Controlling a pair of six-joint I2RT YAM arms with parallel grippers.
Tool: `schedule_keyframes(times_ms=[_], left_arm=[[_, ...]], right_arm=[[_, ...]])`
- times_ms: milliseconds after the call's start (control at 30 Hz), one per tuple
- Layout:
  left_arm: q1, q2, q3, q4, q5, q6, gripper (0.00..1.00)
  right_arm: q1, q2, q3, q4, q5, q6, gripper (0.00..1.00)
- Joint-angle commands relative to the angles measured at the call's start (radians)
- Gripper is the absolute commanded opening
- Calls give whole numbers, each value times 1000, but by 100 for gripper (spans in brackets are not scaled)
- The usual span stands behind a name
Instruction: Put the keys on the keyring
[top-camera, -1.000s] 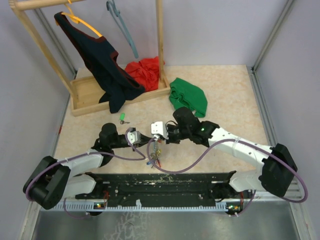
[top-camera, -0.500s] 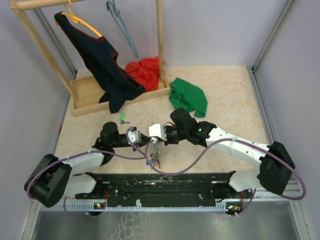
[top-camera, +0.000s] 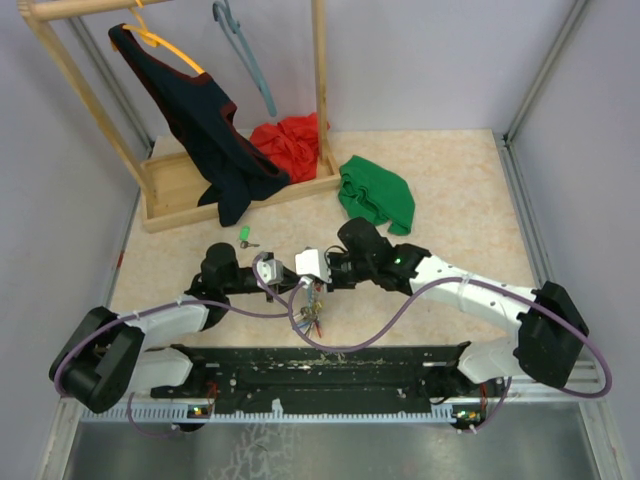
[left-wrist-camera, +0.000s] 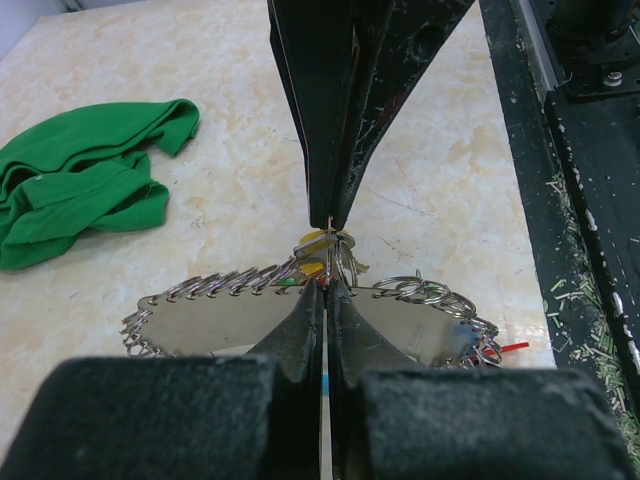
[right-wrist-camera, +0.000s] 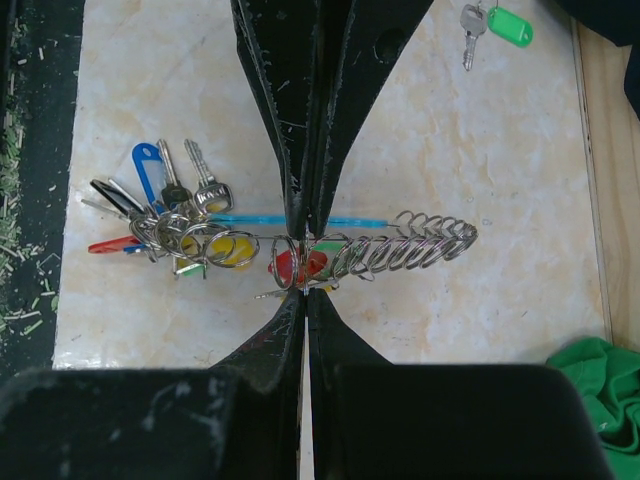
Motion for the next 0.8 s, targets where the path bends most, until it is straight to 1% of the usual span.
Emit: schedule_keyframes(times_ms=[0,200,767], left_arm=[[5,-6,28,39,16,-6,0],[5,-6,30,40,22,-7,0],[5,1,33,44,27,-13,0]], right_arm=[[12,3,42,22,1,-10,0],[19,4,30,47,21,-4,0],[27,22,36,54,11,5,0]])
